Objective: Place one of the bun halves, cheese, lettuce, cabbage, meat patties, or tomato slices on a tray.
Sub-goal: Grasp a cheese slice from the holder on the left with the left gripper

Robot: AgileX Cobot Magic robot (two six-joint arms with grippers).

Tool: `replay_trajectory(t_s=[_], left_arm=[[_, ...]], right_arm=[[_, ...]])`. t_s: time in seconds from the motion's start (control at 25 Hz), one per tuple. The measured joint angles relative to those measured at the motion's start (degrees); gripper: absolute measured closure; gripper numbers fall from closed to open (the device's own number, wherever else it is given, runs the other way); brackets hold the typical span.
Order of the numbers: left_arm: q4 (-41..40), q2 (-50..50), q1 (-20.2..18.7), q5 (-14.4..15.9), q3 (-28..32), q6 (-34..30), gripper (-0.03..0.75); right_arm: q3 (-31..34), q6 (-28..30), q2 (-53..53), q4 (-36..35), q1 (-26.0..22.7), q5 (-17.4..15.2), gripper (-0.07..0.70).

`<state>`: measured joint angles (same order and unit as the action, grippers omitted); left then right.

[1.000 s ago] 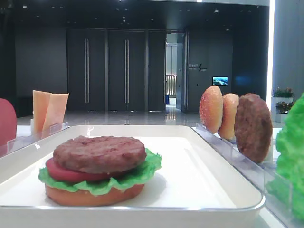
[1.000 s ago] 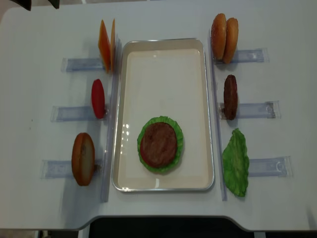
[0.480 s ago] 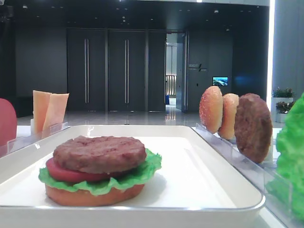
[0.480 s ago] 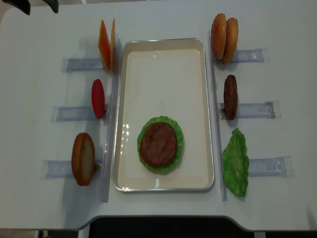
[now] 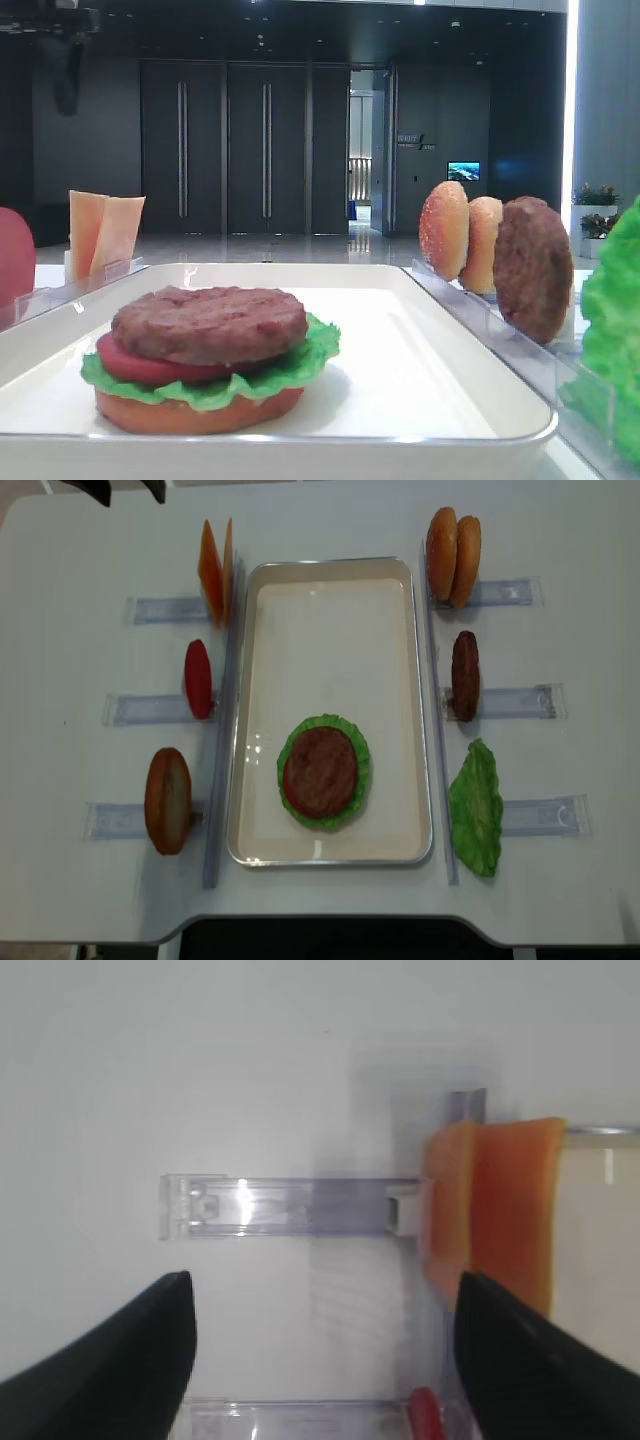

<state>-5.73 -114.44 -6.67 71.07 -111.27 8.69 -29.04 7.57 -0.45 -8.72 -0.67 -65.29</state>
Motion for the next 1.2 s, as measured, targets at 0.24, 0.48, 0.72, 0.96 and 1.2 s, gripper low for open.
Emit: replay_trajectory(t_s=[0.24, 0.48, 0.72, 0.96, 1.2], left_arm=[[-1.4, 0.0, -4.9, 0.0, 0.0, 3.8, 0.104], [-2.3, -1.3, -8.5, 0.0, 0.0, 7.1, 0.104], [-4.1, -3.7, -11.3, 0.0, 0.0, 11.2, 0.105], [-4.2, -5.6, -11.6, -1.9, 0.0, 13.4, 0.12], [-3.7, -7.4, -11.6, -4.0, 0.0, 14.2, 0.123]], right_arm=[[0.0, 0.0, 0.0, 0.0, 0.0, 0.0, 0.145], [0.0, 0.0, 0.0, 0.0, 0.0, 0.0, 0.145], [0.0, 0.0, 0.0, 0.0, 0.0, 0.0, 0.145], [0.0, 0.0, 0.0, -0.1, 0.0, 0.0, 0.145], [0.0, 0.0, 0.0, -0.1, 0.0, 0.0, 0.145]])
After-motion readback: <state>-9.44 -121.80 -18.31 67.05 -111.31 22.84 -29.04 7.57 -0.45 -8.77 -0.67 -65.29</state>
